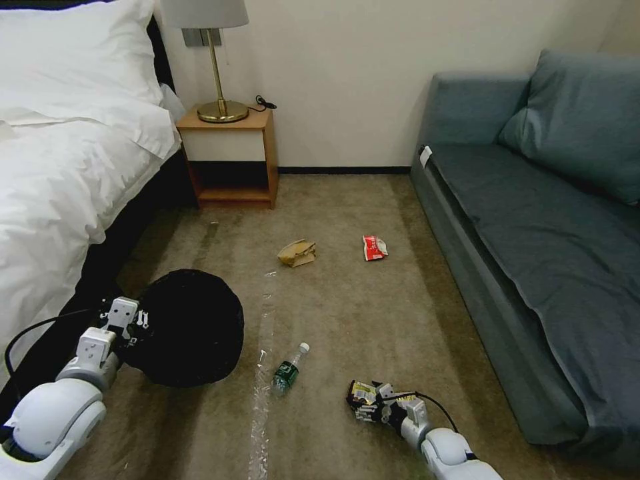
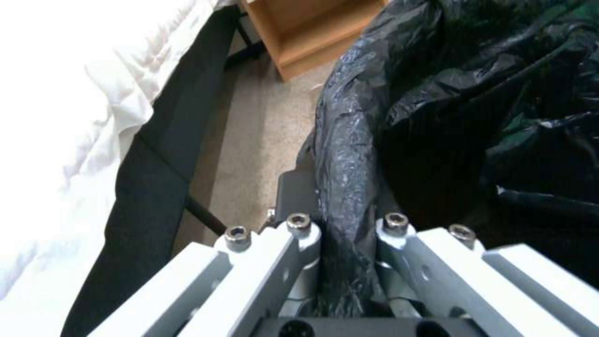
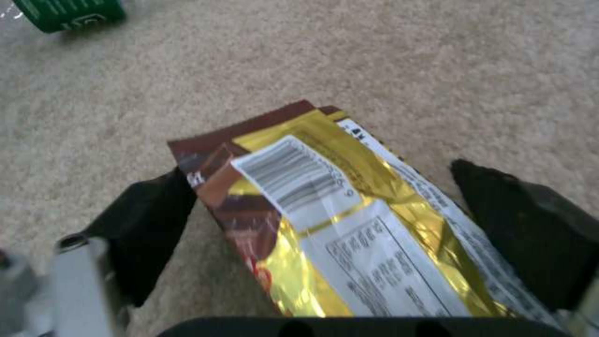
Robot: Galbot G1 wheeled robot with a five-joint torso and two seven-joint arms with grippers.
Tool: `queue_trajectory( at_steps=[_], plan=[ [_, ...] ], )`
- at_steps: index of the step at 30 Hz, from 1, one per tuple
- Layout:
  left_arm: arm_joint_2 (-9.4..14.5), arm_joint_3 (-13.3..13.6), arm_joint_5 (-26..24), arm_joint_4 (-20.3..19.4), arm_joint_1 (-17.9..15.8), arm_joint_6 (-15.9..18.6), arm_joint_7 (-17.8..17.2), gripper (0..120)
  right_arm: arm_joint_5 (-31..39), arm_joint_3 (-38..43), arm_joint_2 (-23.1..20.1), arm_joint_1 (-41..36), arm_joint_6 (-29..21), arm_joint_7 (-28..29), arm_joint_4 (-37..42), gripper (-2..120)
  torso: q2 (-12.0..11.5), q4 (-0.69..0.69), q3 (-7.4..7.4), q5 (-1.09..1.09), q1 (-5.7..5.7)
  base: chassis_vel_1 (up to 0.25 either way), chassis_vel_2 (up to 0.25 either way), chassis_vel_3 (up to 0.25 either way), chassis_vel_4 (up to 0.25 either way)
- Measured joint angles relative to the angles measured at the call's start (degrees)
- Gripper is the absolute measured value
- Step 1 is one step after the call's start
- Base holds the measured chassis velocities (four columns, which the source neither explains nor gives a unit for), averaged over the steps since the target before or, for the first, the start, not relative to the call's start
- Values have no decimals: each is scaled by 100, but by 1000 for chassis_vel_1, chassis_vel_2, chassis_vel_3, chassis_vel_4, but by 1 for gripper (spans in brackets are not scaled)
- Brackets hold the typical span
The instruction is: Pick up the trash bin, then pick up the garbage on the floor and place it into the trash bin.
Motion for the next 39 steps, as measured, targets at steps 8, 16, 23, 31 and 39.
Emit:
queue_trajectory(
  at_steps=[8,16,23,31,39],
  plan=[
    [75,-32,-40,-61,-15,-36,-145,4,49,84,-24,-109,44,-80,88,65,0,1,0,4,0,0,0,0,0],
    [42,-72,-31,-101,41,-52,-157,4,61,142,-14,-207,64,-158,127,37,0,1,0,5,0,0,0,0,0],
    [-9,-72,12,-156,96,-60,-161,4,128,164,-6,-323,56,-164,263,12,0,2,2,7,0,0,0,0,0],
    [-124,93,25,-132,12,-218,-142,4,468,240,-143,-384,-75,-48,944,0,0,2,2,7,0,0,0,0,0],
    [-305,454,67,27,-250,-457,63,4,1151,56,-250,-371,-368,205,2319,0,0,2,1,5,0,0,0,0,0]
  ],
)
